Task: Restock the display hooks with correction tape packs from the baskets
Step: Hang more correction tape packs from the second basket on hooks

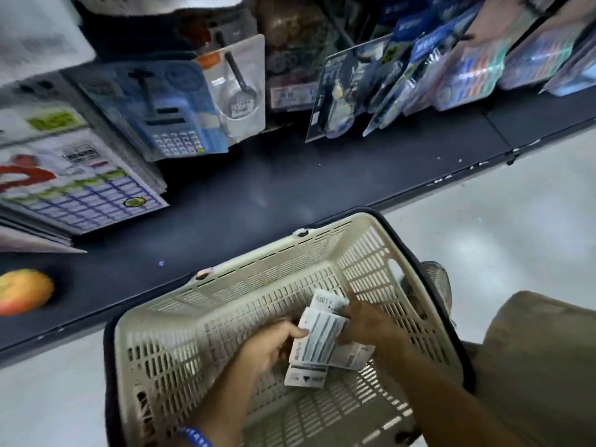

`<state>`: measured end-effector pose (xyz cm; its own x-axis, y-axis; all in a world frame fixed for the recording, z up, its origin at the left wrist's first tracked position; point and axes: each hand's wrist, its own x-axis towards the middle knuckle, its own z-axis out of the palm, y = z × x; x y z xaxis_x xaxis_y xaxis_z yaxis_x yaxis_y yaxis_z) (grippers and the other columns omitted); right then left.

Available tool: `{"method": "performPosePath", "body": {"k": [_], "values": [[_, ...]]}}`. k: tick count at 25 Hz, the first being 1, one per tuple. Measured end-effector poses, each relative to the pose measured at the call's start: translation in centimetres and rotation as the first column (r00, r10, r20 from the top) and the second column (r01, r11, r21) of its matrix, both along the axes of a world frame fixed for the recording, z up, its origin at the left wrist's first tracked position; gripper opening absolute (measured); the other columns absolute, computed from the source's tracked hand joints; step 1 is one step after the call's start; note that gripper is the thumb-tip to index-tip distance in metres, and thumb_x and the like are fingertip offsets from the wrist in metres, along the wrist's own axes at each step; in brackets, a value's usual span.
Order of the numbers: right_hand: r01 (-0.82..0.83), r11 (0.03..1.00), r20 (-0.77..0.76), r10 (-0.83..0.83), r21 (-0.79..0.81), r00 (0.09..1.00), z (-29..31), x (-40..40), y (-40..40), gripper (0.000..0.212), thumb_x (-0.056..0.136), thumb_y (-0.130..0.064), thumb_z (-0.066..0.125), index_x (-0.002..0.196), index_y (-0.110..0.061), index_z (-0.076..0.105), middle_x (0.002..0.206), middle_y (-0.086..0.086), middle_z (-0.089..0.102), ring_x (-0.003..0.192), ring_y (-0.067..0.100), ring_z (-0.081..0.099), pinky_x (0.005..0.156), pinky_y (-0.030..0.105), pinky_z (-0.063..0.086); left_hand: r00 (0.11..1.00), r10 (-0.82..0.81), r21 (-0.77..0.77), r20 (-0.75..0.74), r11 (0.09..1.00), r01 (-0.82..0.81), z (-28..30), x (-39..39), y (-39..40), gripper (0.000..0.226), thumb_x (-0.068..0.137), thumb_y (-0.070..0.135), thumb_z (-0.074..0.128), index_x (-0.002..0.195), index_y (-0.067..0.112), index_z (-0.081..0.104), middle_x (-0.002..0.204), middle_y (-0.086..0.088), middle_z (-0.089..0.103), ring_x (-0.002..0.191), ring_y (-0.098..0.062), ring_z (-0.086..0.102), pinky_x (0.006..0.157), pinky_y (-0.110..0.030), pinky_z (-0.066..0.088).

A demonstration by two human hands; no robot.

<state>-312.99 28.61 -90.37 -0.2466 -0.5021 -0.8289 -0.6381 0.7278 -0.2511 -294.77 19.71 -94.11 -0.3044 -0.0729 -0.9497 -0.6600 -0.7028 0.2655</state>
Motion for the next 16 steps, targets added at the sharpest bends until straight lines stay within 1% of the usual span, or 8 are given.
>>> {"method": "performPosePath", "body": {"k": [1,3,5,7,10,12,14,16], "values": [[-0.034,0.999,0.015,0.034,-0.02,0.999,0.6,-0.3,0.2,0.044,0.077,-0.034,0.083,0.12,-0.025,0.073,0.117,-0.003,0.073,0.1,0.011,0.068,0.085,0.026,0.053,0.999,0.011,0.031,-0.043,0.999,-0.009,0.7,-0.1,-0.1,0.045,0.086,0.02,0.069,0.129,0.008,0.066,0.123,-0.014,0.072,0.116,-0.032,0.064,0.093,-0.042,0.046],[-0.063,0.993,0.059,0.069,-0.097,0.996,2.1,-0.4,0.4,0.04,0.072,-0.037,0.086,0.11,-0.026,0.077,0.107,-0.009,0.076,0.085,0.0,0.067,0.078,0.022,0.051,0.988,0.076,0.098,-0.135,0.993,-0.064,2.7,0.1,-0.3,0.04,0.082,0.024,0.067,0.113,0.001,0.074,0.111,-0.02,0.075,0.101,-0.036,0.07,0.089,-0.041,0.052],[0.082,0.984,0.214,-0.046,-0.159,0.976,4.0,0.3,0.3,0.038,0.07,-0.034,0.088,0.107,-0.029,0.078,0.101,-0.016,0.077,0.081,-0.004,0.071,0.082,0.027,0.058,0.962,0.178,0.149,-0.208,0.978,-0.148,5.2,0.8,-0.7,0.035,0.08,0.03,0.066,0.098,0.004,0.08,0.1,-0.021,0.077,0.082,-0.033,0.073,0.076,-0.035,0.054],[0.268,0.945,0.358,-0.189,-0.186,0.914,6.7,1.1,-0.2,0.042,0.075,-0.03,0.087,0.115,-0.031,0.073,0.104,-0.018,0.077,0.09,0.002,0.074,0.091,0.036,0.058,0.932,0.236,0.134,-0.275,0.969,-0.206,8.2,1.6,-1.4,0.033,0.083,0.03,0.063,0.097,0.006,0.082,0.102,-0.023,0.076,0.08,-0.032,0.075,0.076,-0.035,0.055],[0.393,0.889,0.485,-0.243,-0.235,0.84,11.6,1.1,-1.8,0.04,0.083,-0.033,0.081,0.12,-0.038,0.066,0.109,-0.015,0.077,0.099,0.009,0.074,0.098,0.042,0.055,0.882,0.315,-0.021,-0.35,0.939,-0.343,13.8,0.7,-3.4,0.041,0.076,0.009,0.069,0.116,0.0,0.071,0.113,-0.028,0.073,0.095,-0.039,0.071,0.091,-0.051,0.056],[0.412,0.854,0.516,-0.209,-0.317,0.83,16.8,0.6,-3.8,0.037,0.083,-0.028,0.078,0.118,-0.033,0.069,0.108,-0.008,0.078,0.1,0.015,0.074,0.099,0.044,0.055,0.82,0.396,-0.194,-0.413,0.842,-0.504,18.8,-0.7,-5.0,0.046,0.08,-0.004,0.071,0.124,-0.001,0.061,0.114,-0.029,0.071,0.104,-0.044,0.068,0.092,-0.06,0.055],[0.356,0.838,0.489,-0.125,-0.413,0.863,23.3,-0.4,-5.9,0.036,0.081,-0.02,0.075,0.117,-0.026,0.07,0.106,-0.003,0.078,0.098,0.018,0.074,0.097,0.042,0.056,0.752,0.424,-0.304,-0.504,0.728,-0.614,24.3,-1.7,-6.7,0.04,0.081,-0.008,0.075,0.117,0.002,0.061,0.106,-0.022,0.074,0.098,-0.042,0.071,0.087,-0.059,0.057],[0.314,0.828,0.526,-0.027,-0.465,0.85,30.3,-1.9,-6.9,0.045,0.078,-0.012,0.07,0.12,-0.025,0.067,0.111,0.001,0.077,0.102,0.022,0.073,0.092,0.04,0.057,0.704,0.377,-0.37,-0.602,0.649,-0.664,30.3,-2.1,-8.4,0.036,0.08,-0.004,0.077,0.112,0.007,0.065,0.102,-0.014,0.076,0.096,-0.036,0.072,0.091,-0.056,0.056]]}}
